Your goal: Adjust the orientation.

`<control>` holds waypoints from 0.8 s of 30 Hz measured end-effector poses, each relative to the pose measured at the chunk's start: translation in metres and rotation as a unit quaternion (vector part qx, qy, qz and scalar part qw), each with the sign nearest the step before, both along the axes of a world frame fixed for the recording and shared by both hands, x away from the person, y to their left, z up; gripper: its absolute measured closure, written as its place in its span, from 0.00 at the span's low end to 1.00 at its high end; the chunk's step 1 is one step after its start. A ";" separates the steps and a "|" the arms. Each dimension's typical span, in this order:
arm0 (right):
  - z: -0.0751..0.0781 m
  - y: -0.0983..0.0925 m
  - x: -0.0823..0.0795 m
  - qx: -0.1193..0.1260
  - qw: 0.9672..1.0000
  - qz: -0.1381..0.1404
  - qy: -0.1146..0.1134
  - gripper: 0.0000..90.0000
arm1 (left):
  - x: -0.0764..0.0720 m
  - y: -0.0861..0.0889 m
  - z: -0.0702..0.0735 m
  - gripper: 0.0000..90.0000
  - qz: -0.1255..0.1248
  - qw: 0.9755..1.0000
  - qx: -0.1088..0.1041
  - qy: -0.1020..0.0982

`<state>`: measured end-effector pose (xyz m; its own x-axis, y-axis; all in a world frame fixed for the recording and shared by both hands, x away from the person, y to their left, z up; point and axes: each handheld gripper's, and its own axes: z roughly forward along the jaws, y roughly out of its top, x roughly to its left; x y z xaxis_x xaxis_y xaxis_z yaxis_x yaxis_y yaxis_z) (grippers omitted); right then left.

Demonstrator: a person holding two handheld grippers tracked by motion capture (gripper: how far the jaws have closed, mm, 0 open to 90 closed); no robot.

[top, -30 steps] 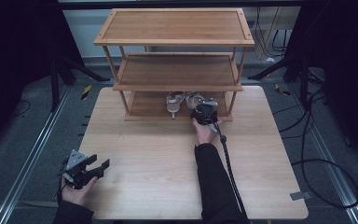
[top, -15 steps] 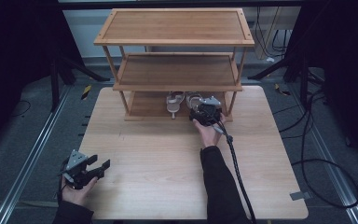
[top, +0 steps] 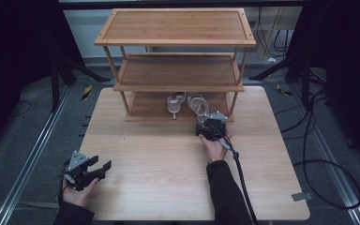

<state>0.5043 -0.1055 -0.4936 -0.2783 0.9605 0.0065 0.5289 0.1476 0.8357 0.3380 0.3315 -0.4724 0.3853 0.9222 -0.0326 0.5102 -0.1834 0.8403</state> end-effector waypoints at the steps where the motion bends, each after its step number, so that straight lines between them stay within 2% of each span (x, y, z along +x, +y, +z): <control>1: -0.002 0.000 0.001 0.004 1.000 -0.001 0.002 0.40 | 0.000 0.000 0.000 0.42 0.000 1.000 -0.001 0.000; 5: -0.006 -0.001 0.008 -0.004 1.000 -0.009 0.007 0.60 | 0.001 0.002 0.000 0.42 0.002 1.000 -0.002 0.000; 12: -0.010 0.000 0.015 0.001 1.000 0.001 0.016 0.86 | 0.000 0.002 0.000 0.42 0.003 1.000 -0.004 -0.001; 19: 0.000 0.006 0.021 -0.005 1.000 0.008 -0.005 0.87 | 0.000 0.001 0.000 0.42 0.003 1.000 -0.001 0.000; 24: 0.000 0.010 0.031 -0.003 1.000 0.001 -0.004 0.87 | 0.001 0.002 -0.001 0.42 0.003 1.000 -0.001 0.000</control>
<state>0.5353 -0.0951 -0.4933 -0.2797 0.9601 -0.0014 0.5214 0.1531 0.8395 0.3387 0.3333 -0.4730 0.3806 0.9241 -0.0338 0.5114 -0.1799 0.8403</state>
